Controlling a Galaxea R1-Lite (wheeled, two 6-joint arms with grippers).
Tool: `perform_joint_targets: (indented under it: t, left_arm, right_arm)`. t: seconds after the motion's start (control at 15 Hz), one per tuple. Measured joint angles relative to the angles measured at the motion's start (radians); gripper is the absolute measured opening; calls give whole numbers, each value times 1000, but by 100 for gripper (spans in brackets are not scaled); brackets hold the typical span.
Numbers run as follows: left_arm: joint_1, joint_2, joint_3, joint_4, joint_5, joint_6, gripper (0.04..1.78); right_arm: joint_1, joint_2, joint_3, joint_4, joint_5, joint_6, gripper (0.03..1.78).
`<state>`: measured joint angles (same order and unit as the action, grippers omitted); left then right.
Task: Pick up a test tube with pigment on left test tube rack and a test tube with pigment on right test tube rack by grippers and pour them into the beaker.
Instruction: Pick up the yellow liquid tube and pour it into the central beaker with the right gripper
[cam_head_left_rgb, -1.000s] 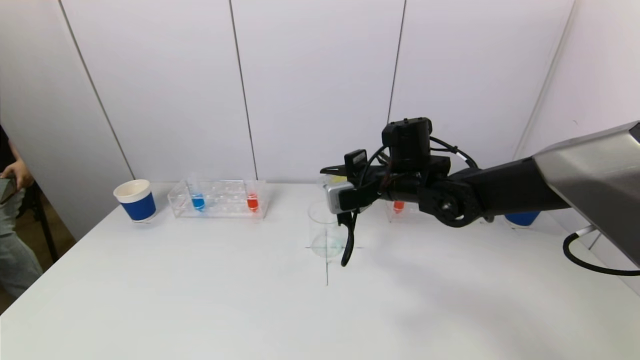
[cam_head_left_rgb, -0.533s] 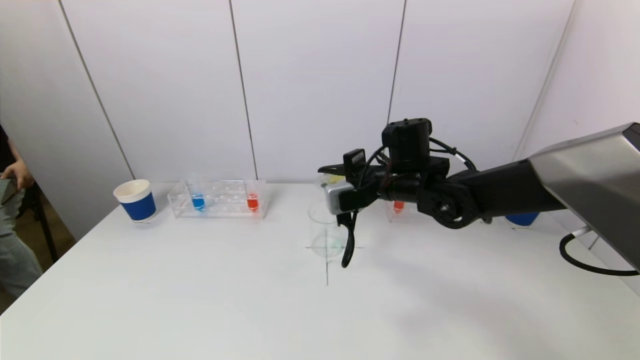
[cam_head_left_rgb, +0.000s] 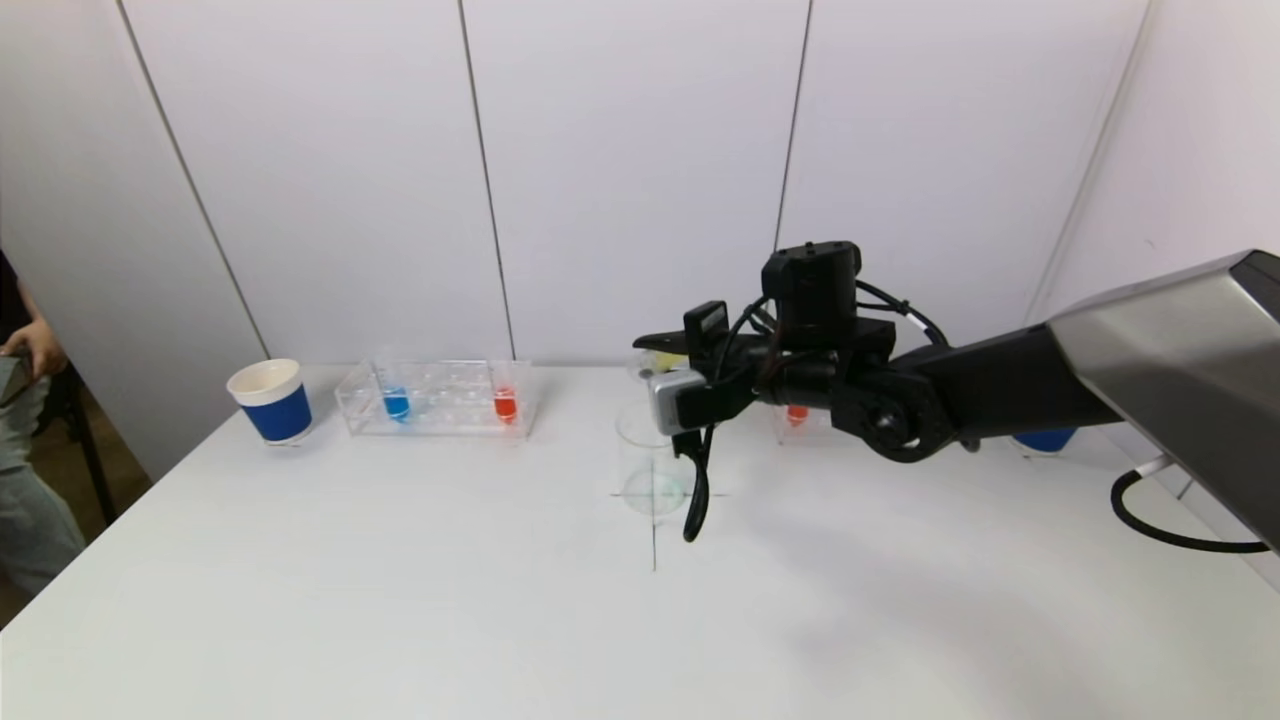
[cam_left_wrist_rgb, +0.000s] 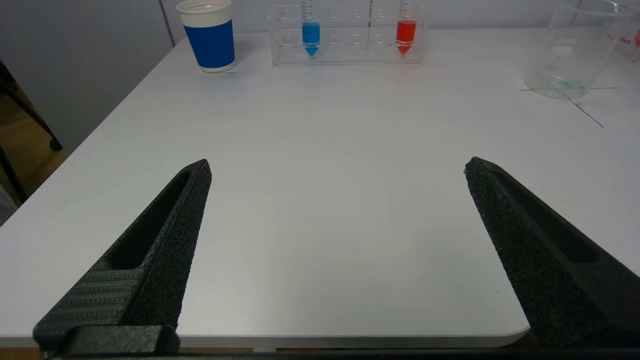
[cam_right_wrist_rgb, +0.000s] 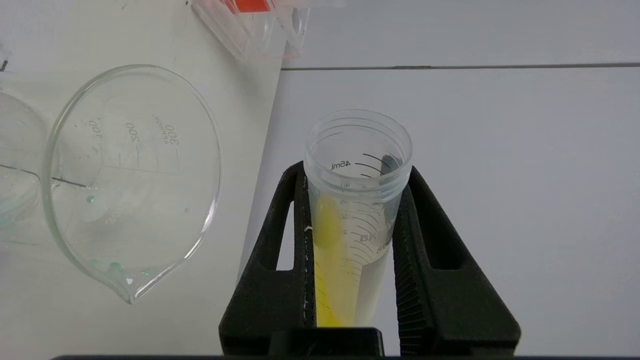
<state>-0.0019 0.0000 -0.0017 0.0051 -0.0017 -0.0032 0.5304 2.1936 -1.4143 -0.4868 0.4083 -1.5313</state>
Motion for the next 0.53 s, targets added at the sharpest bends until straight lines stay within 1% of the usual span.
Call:
perform_joint_targets:
  t: [0.2,0.53]
  left_arm:
    - [0,0,0,0,0,0,177]
    - [0,0,0,0,0,0,177]
  right_arm:
    - [0,3,0,-4,0,-1,50]
    - [-23,14,-4,-12,39,-16,50]
